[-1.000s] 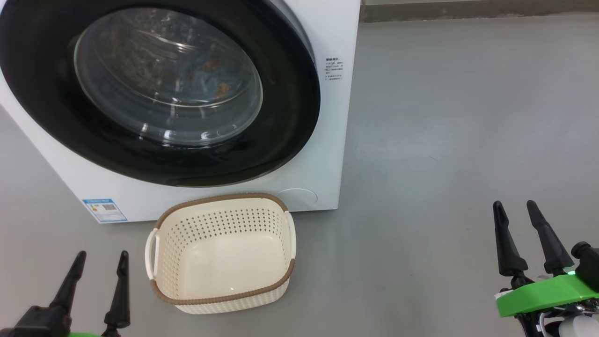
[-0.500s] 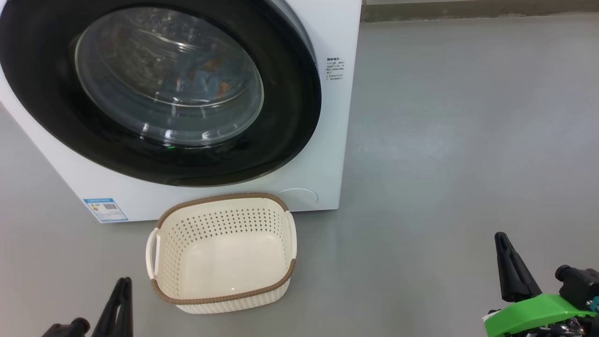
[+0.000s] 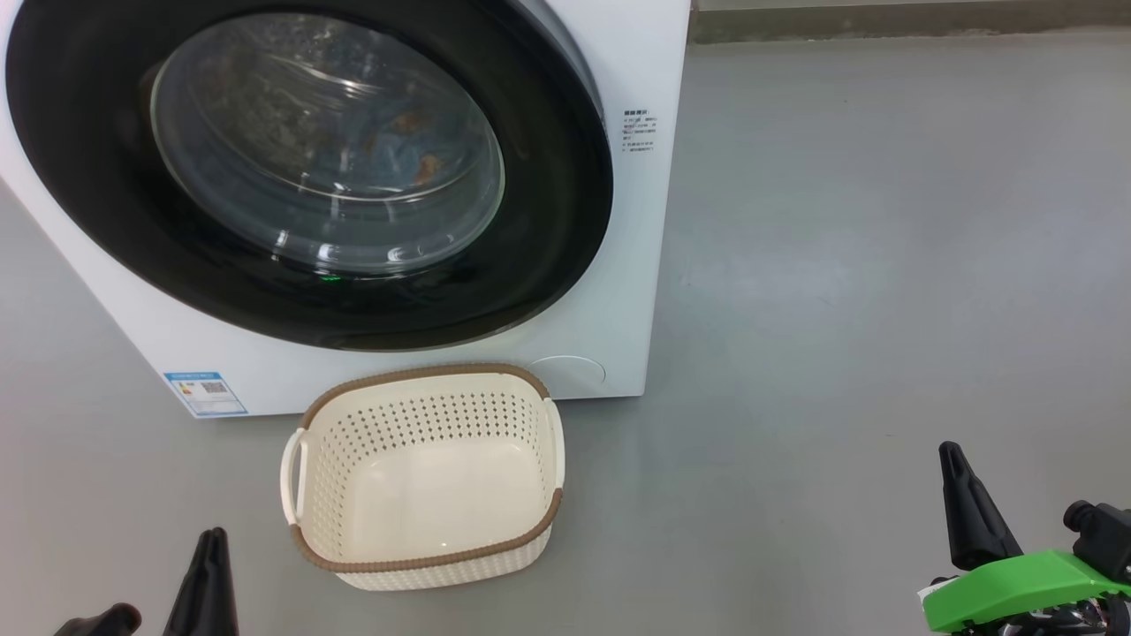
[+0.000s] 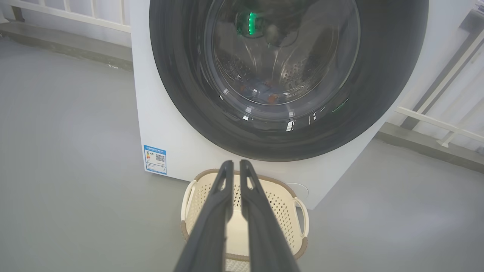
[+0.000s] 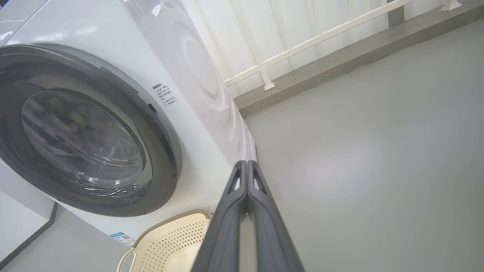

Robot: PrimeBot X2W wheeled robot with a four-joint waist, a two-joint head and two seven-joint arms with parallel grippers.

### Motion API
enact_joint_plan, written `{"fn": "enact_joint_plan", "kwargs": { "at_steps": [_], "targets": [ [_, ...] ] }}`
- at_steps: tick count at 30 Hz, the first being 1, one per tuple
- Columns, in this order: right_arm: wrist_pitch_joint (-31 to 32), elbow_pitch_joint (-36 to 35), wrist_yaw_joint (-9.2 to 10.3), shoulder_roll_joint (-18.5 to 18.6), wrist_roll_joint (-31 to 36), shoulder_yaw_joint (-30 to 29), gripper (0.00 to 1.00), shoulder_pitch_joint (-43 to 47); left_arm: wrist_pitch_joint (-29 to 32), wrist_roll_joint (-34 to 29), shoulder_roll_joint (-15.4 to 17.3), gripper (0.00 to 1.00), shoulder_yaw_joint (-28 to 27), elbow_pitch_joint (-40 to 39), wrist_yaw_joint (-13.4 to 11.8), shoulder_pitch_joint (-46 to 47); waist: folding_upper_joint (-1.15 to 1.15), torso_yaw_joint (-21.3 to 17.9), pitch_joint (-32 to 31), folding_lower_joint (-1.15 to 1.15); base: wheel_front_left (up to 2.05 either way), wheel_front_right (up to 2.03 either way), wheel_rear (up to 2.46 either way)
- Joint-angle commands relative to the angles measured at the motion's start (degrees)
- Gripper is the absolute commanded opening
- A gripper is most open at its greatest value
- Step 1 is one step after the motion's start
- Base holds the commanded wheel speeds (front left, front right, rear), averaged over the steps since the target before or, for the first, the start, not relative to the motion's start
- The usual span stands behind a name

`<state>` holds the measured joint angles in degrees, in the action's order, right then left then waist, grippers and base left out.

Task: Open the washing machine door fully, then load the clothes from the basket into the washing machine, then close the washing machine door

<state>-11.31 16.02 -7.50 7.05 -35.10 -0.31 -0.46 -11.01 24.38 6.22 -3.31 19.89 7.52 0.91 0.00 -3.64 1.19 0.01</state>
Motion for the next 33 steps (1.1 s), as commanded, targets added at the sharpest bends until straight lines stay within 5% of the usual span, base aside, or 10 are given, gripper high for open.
{"fn": "enact_joint_plan", "kwargs": {
  "at_steps": [1, 33],
  "targets": [
    [0.38, -1.47, 0.0, 0.43, -1.88, -0.49, 0.0, -1.92, 0.4, 2.24, 0.7, 0.0, -0.71, -1.91, -0.01, 1.64, 0.0, 0.08, -0.02, -0.01, 0.0, 0.0, 0.0],
    [5.48, -1.64, 0.0, -0.79, -18.85, -1.99, 0.0, -3.06, 5.6, 22.15, -0.53, 0.0, -1.47, -3.11, -0.01, 2.74, 0.0, 1.16, -0.32, -0.01, 0.0, 0.0, 0.0]
  ]
}}
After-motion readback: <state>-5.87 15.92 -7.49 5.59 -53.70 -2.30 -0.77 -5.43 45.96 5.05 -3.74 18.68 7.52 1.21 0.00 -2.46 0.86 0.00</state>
